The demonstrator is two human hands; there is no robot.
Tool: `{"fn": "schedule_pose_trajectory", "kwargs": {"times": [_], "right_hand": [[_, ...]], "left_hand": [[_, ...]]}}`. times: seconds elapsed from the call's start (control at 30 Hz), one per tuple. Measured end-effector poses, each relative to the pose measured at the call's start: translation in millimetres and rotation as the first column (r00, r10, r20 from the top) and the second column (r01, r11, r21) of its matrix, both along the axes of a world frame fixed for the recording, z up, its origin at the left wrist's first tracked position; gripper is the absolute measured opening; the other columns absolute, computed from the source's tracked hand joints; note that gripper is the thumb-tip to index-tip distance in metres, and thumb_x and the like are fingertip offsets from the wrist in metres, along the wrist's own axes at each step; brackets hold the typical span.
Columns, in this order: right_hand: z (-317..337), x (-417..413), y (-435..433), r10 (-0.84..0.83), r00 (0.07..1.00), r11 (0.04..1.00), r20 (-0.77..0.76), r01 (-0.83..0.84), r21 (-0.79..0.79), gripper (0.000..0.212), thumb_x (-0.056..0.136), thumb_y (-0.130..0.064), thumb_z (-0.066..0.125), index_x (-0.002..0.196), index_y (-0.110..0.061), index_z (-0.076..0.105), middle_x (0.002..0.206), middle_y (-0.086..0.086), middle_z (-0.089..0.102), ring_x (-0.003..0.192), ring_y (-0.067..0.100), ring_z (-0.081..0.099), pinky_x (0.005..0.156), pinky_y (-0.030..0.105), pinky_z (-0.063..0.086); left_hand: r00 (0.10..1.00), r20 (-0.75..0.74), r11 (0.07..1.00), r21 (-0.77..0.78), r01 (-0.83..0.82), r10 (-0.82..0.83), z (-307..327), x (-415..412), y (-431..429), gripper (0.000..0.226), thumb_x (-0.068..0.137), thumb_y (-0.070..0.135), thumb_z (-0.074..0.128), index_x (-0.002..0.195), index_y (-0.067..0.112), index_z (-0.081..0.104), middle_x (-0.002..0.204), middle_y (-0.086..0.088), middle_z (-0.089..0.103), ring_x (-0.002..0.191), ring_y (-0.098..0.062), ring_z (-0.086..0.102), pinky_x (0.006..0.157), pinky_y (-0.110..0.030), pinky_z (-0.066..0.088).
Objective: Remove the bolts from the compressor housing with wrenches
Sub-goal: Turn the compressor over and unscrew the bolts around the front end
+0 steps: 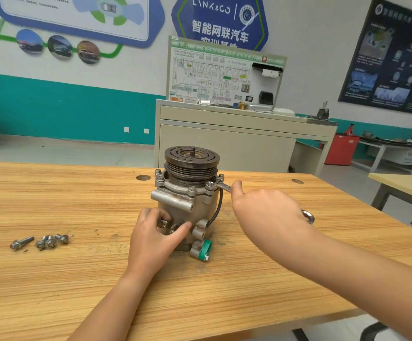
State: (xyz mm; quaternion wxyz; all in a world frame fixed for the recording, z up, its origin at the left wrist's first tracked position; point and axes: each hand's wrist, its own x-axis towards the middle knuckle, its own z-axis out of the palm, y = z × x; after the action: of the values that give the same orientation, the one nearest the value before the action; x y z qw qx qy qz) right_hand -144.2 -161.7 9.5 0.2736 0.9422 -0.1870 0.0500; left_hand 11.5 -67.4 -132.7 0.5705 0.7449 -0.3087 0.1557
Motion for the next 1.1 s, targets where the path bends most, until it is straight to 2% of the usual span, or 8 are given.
{"fn": "schedule_pose_trajectory", "kwargs": {"times": [0.13, 0.3, 0.43, 0.6, 0.7, 0.83, 0.97, 1.1], "right_hand": [[0, 5, 12, -0.043, 0.998, 0.998, -0.043, 0.044, 0.035, 0.064, 0.087, 0.007, 0.039, 0.142, 0.009, 0.006, 0.116, 0.019, 0.056, 0.098, 0.031, 0.059, 0.054, 0.030, 0.034], [0, 12, 23, -0.074, 0.996, 0.995, -0.045, 0.077, 0.070, 0.060, 0.090, 0.005, 0.035, 0.140, 0.012, 0.004, 0.124, 0.025, 0.047, 0.107, 0.035, 0.052, 0.062, 0.035, 0.035], [-2, 2, 5, 0.003, 1.000, 1.000, -0.017, -0.002, 0.025, 0.066, 0.086, 0.009, 0.038, 0.143, 0.007, 0.004, 0.104, 0.016, 0.059, 0.086, 0.031, 0.060, 0.044, 0.027, 0.027], [7, -1, -6, 0.010, 1.000, 0.997, -0.005, -0.011, -0.074, 0.066, 0.086, 0.007, 0.040, 0.144, 0.000, 0.009, 0.063, 0.005, 0.042, 0.048, 0.020, 0.030, 0.037, 0.029, 0.020], [7, -1, -4, 0.040, 0.999, 0.994, -0.026, -0.042, -0.101, 0.067, 0.086, 0.007, 0.041, 0.144, 0.002, 0.008, 0.064, 0.005, 0.042, 0.051, 0.022, 0.034, 0.037, 0.028, 0.019], [2, 1, -2, 0.072, 0.997, 0.993, -0.028, -0.074, -0.097, 0.061, 0.086, 0.008, 0.040, 0.141, 0.008, 0.013, 0.095, 0.014, 0.060, 0.068, 0.027, 0.054, 0.036, 0.029, 0.020], [10, 1, -19, 0.099, 0.995, 0.980, 0.001, -0.097, -0.172, 0.038, 0.093, -0.012, 0.038, 0.129, -0.004, 0.034, 0.057, 0.002, 0.038, 0.044, 0.016, 0.030, 0.035, 0.024, 0.020], [21, 5, -51, 0.219, 0.975, 0.968, -0.022, -0.221, -0.120, 0.036, 0.095, -0.023, 0.030, 0.130, -0.019, 0.039, 0.055, -0.004, 0.030, 0.046, 0.013, 0.027, 0.041, 0.022, 0.024]], "left_hand": [[1.000, 0.003, 1.000, -0.008, 0.003, -0.003, 0, 0, 0, 0.032, 0.062, 0.038, 0.078, 0.069, 0.029, 0.047, 0.082, 0.008, 0.050, 0.079, 0.004, 0.049, 0.064, -0.002, 0.032], [1.000, 0.005, 1.000, 0.004, 0.006, -0.006, -1, 0, 0, 0.033, 0.064, 0.037, 0.078, 0.070, 0.029, 0.047, 0.083, 0.008, 0.049, 0.078, 0.002, 0.049, 0.065, -0.003, 0.033], [1.000, 0.001, 1.000, 0.006, 0.012, -0.012, -2, -1, 0, 0.033, 0.066, 0.034, 0.080, 0.071, 0.027, 0.048, 0.085, 0.007, 0.049, 0.083, 0.006, 0.048, 0.065, -0.002, 0.033], [1.000, -0.016, 1.000, 0.004, 0.018, -0.018, 0, 0, 1, 0.033, 0.065, 0.037, 0.079, 0.070, 0.028, 0.048, 0.085, 0.007, 0.050, 0.082, 0.006, 0.048, 0.064, -0.003, 0.033], [1.000, -0.016, 1.000, 0.005, 0.016, -0.016, 0, 0, 1, 0.033, 0.065, 0.037, 0.079, 0.070, 0.027, 0.048, 0.084, 0.007, 0.050, 0.081, 0.005, 0.048, 0.063, -0.002, 0.032], [1.000, -0.015, 1.000, 0.003, 0.017, -0.017, 0, -1, 1, 0.033, 0.065, 0.035, 0.080, 0.070, 0.027, 0.048, 0.084, 0.007, 0.050, 0.081, 0.005, 0.048, 0.064, -0.003, 0.033], [1.000, -0.023, 1.000, 0.009, 0.012, -0.012, 2, -1, 2, 0.034, 0.065, 0.035, 0.080, 0.070, 0.027, 0.048, 0.085, 0.007, 0.050, 0.079, 0.002, 0.049, 0.065, -0.004, 0.034], [1.000, -0.026, 1.000, 0.012, 0.010, -0.010, 3, -2, 1, 0.033, 0.066, 0.035, 0.080, 0.071, 0.026, 0.049, 0.085, 0.006, 0.051, 0.080, 0.000, 0.048, 0.065, -0.004, 0.033]]}}
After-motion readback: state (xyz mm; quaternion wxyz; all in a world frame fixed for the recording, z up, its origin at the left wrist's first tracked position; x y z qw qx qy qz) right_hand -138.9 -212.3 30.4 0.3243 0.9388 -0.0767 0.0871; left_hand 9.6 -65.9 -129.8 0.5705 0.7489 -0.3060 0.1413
